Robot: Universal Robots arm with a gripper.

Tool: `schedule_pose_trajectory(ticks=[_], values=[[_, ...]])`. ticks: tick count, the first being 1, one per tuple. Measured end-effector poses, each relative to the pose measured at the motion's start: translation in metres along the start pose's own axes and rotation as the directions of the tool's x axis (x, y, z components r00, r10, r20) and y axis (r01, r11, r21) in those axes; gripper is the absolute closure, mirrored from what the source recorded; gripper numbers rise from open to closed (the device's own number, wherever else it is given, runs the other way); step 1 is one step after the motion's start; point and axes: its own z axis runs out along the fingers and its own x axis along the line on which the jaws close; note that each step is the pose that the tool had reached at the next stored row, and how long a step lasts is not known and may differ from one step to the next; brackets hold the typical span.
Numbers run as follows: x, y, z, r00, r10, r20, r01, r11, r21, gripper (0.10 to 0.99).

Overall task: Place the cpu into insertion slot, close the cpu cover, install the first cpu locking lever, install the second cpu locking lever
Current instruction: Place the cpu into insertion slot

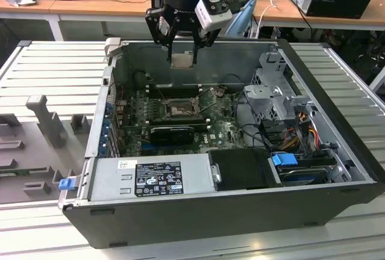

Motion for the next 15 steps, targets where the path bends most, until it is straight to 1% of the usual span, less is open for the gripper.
schedule_pose_trajectory(ticks=[7,9,11,15], values=[[-0.0001,-0.0011,0.0018,1.0,0.004,0.0004,-0.004,1.0,0.0,0.557],[-0.0001,-0.0012,0.002,0.9993,0.037,0.0034,-0.037,0.9993,-0.001,0.557],[-0.0001,-0.0015,0.0025,0.9983,0.059,0.0052,-0.059,0.9983,-0.001,0.557],[-0.0002,-0.0015,0.0029,0.9938,0.111,0.0098,-0.111,0.9938,-0.002,0.557]])
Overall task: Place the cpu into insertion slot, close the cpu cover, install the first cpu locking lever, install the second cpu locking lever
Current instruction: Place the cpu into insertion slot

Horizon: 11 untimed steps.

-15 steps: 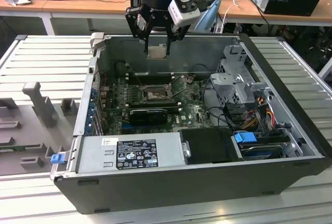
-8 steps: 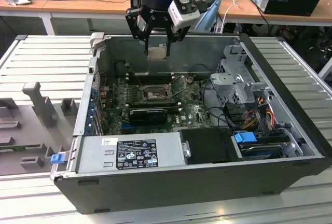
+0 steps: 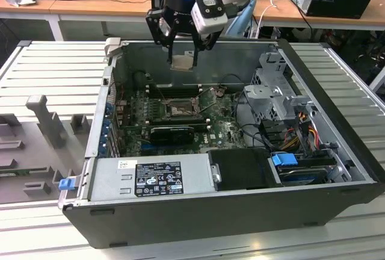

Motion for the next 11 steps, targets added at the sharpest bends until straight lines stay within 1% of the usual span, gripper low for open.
schedule_pose_trajectory(ticks=[2,5,11], values=[[0.0,0.0,0.0,0.9996,0.027,0.0024,-0.027,0.9996,0.0,0.557],[0.0,0.0,0.0002,0.9973,0.073,0.0064,-0.073,0.9973,-0.002,0.557],[0.0,0.0,0.0003,0.9919,0.126,0.0111,-0.126,0.992,-0.003,0.557]])
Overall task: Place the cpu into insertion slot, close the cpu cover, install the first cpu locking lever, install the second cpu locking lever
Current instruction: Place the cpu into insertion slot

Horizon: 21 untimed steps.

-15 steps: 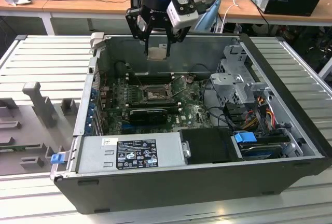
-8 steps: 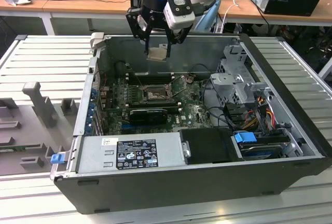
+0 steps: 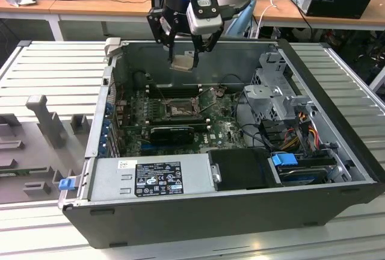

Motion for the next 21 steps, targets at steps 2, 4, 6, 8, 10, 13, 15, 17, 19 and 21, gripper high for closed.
schedule_pose_trajectory(ticks=[2,4,6,8,10,13,15,17,19,21], values=[[0.0,0.0,0.0,0.9995,0.03,0.0026,-0.03,0.9996,-0.001,0.557],[0.0,0.0,0.0001,0.9983,0.058,0.005,-0.058,0.9983,-0.001,0.557],[0.0,0.0,0.0001,0.9965,0.083,0.0072,-0.083,0.9966,-0.002,0.557],[0.0,0.0,0.0001,0.9949,0.101,0.0088,-0.101,0.9949,-0.002,0.557],[0.0,0.0,0.0002,0.9919,0.127,0.011,-0.127,0.992,-0.003,0.557],[0.0,0.0,0.0002,0.9866,0.163,0.0141,-0.162,0.9867,-0.004,0.557],[0.0,0.0,0.0002,0.9807,0.195,0.0168,-0.195,0.9809,-0.005,0.557],[0.0,-0.0001,0.0003,0.975,0.222,0.0191,-0.221,0.9751,-0.006,0.557],[0.0,0.0,0.0003,0.9715,0.236,0.0203,-0.236,0.9717,-0.007,0.557],[0.0,0.0,0.0003,0.9673,0.253,0.0217,-0.252,0.9676,-0.008,0.557]])
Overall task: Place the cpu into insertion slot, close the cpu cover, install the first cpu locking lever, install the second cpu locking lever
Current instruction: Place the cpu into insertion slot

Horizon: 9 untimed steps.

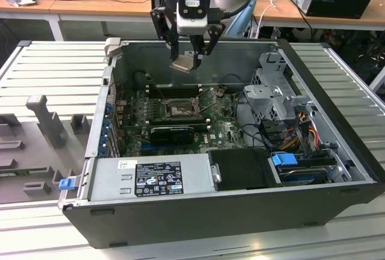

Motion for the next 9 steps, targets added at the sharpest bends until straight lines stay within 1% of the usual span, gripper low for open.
schedule_pose_trajectory(ticks=[4,6,9], values=[[0.0,0.0,0.0001,0.9995,0.031,0.0027,-0.031,0.9995,-0.001,0.557],[0.0,0.0,0.0002,0.9977,0.068,0.006,-0.068,0.9977,-0.002,0.557],[0.0,0.0,0.0003,0.9948,0.101,0.0088,-0.101,0.9949,-0.002,0.557]])
